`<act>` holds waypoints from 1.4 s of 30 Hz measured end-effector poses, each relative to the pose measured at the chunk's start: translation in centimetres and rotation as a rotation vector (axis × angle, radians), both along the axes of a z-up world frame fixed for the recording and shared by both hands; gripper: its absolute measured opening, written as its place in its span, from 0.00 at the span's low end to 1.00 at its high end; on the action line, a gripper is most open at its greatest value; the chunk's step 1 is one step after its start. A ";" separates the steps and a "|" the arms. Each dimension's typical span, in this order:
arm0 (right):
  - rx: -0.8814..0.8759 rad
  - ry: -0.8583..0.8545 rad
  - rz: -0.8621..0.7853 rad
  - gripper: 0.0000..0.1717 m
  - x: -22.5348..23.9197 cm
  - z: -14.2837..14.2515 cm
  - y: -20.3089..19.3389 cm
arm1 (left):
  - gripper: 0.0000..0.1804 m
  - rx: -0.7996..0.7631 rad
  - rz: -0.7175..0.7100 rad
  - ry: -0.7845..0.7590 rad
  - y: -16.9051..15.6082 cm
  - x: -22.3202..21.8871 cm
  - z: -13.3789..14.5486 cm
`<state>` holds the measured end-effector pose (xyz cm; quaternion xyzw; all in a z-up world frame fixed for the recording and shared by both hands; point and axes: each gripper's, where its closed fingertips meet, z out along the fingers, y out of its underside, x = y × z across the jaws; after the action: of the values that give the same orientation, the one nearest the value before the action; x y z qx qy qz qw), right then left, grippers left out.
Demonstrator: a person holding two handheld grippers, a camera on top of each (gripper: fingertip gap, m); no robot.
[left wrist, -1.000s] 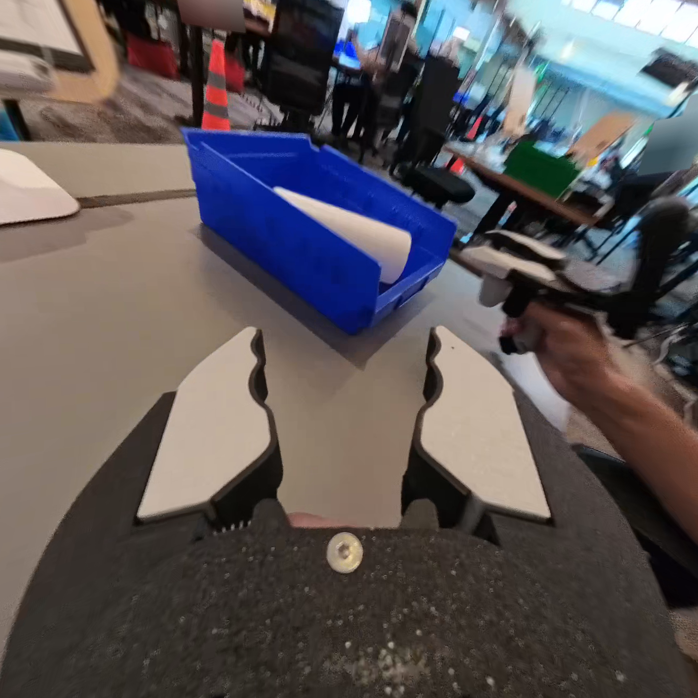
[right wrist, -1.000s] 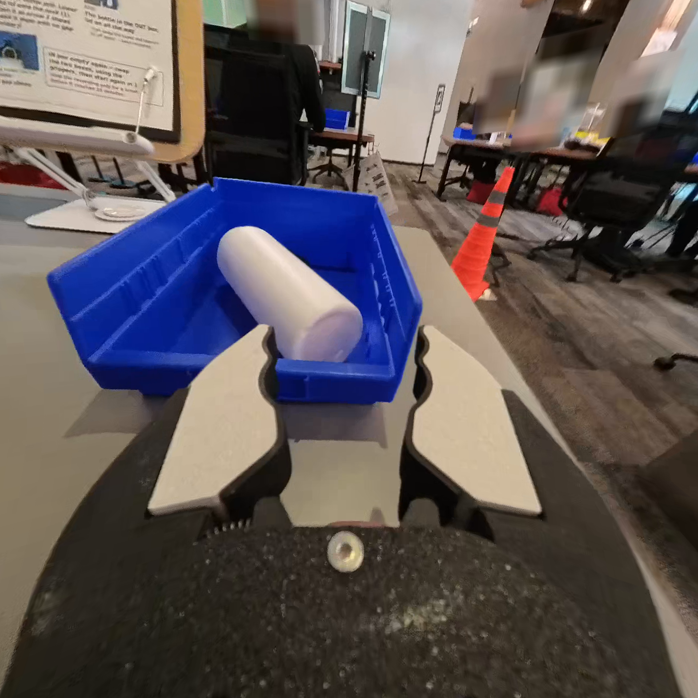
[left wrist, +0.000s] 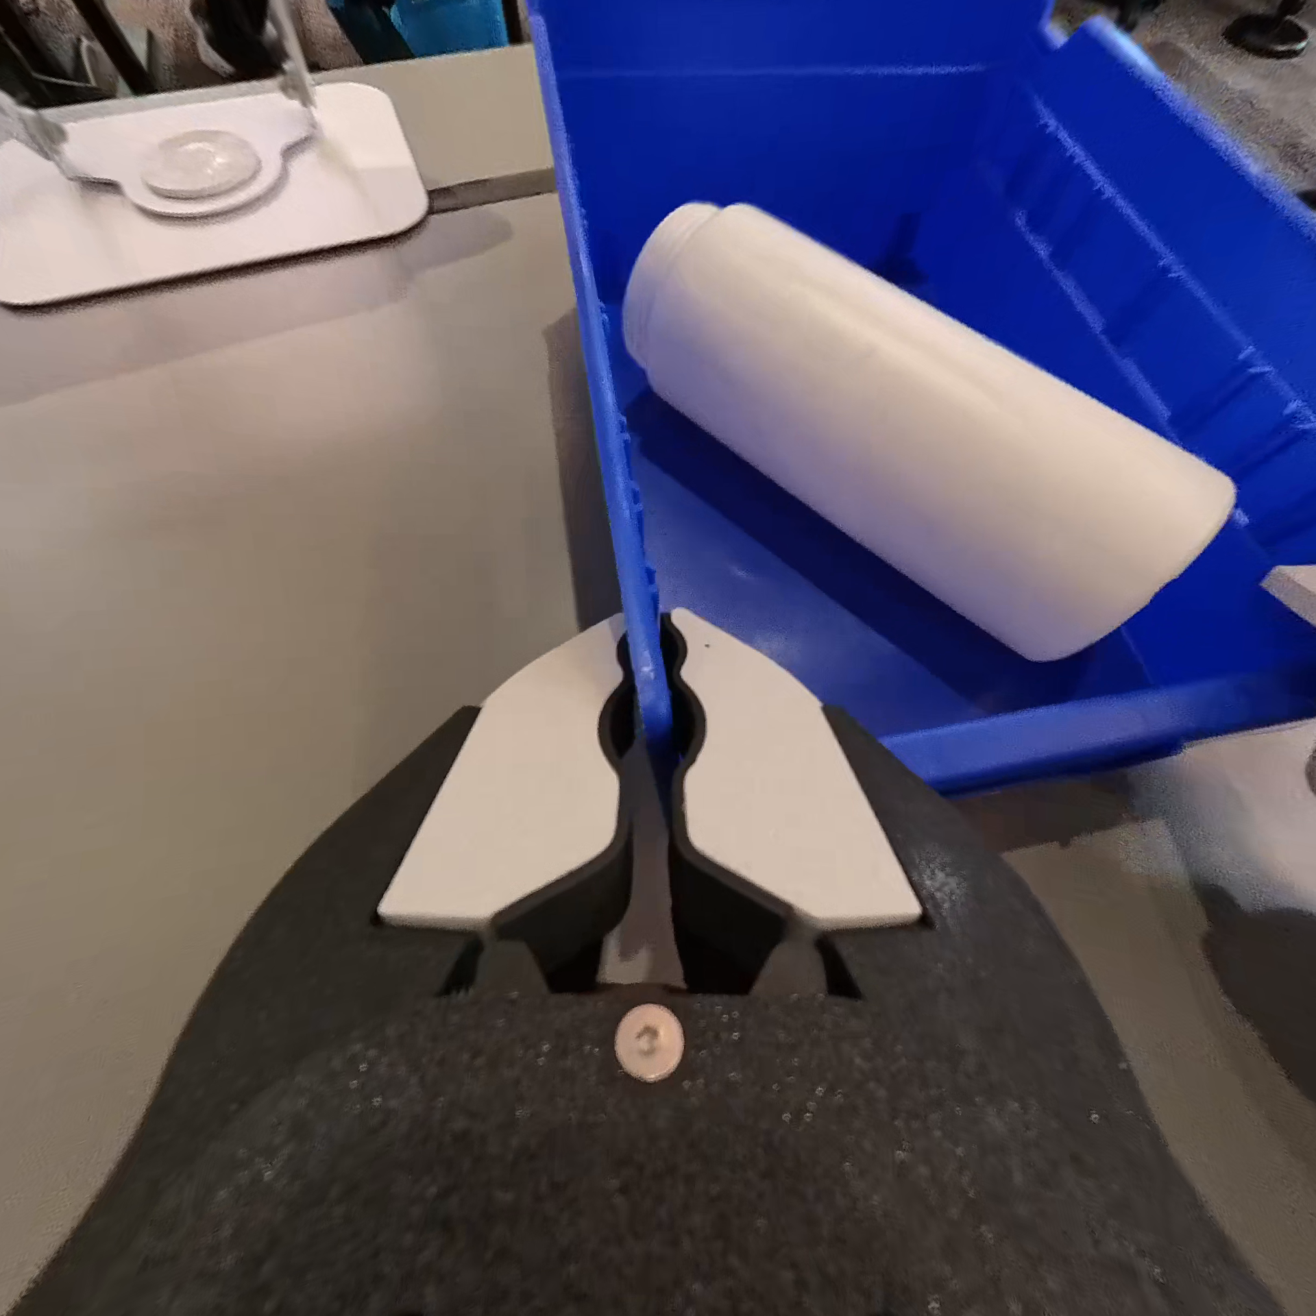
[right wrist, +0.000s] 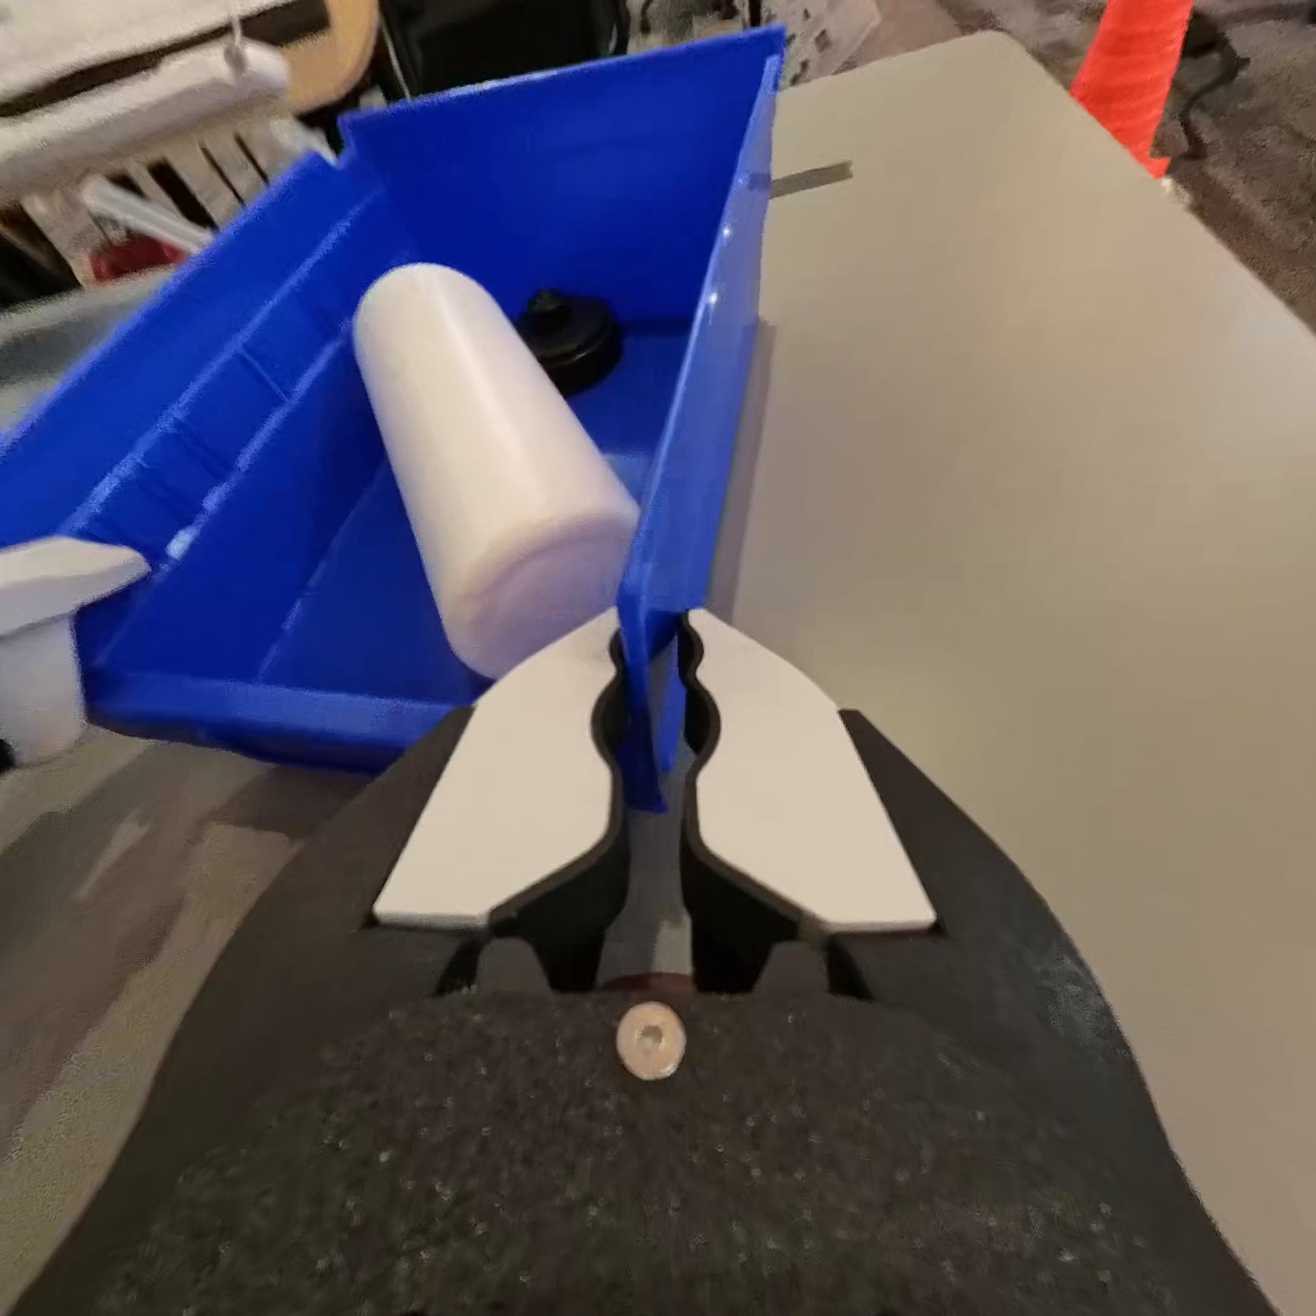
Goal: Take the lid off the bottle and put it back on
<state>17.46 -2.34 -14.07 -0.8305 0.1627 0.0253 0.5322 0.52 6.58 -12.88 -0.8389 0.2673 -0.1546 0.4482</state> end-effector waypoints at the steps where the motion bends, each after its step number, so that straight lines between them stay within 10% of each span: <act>1: -0.011 -0.053 0.012 0.05 -0.6 0.4 0.2 | 0.02 0.003 -0.001 0.003 -0.1 -0.9 0.5; 10: 0.172 -0.180 0.093 0.03 -12.7 4.8 3.3 | 0.02 0.151 0.149 -0.038 1.5 -14.2 5.4; 18: 0.031 -0.121 0.211 0.02 -22.7 0.6 8.4 | 0.02 0.087 0.285 0.005 3.9 -24.6 0.4; 26: 0.049 -0.080 0.350 0.09 -26.0 0.3 10.0 | 0.13 -0.014 0.224 -0.067 5.6 -26.0 -0.1; 30: 0.127 -0.103 0.473 0.26 -25.7 1.7 8.2 | 0.43 -0.079 0.018 -0.484 4.6 -25.5 6.5; 34: 0.198 -0.119 0.512 0.24 -24.3 3.1 5.1 | 0.48 -0.020 0.015 -0.789 6.4 -33.8 14.2; 42: 0.361 -0.101 0.626 0.20 -27.8 6.1 2.9 | 0.52 0.008 0.496 -0.090 13.3 -51.6 7.0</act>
<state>-10.36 0.52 -7.94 -0.7329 -0.1329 0.1740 0.6442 -51.05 19.88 -5.90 -0.8695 0.0336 -0.0761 0.4869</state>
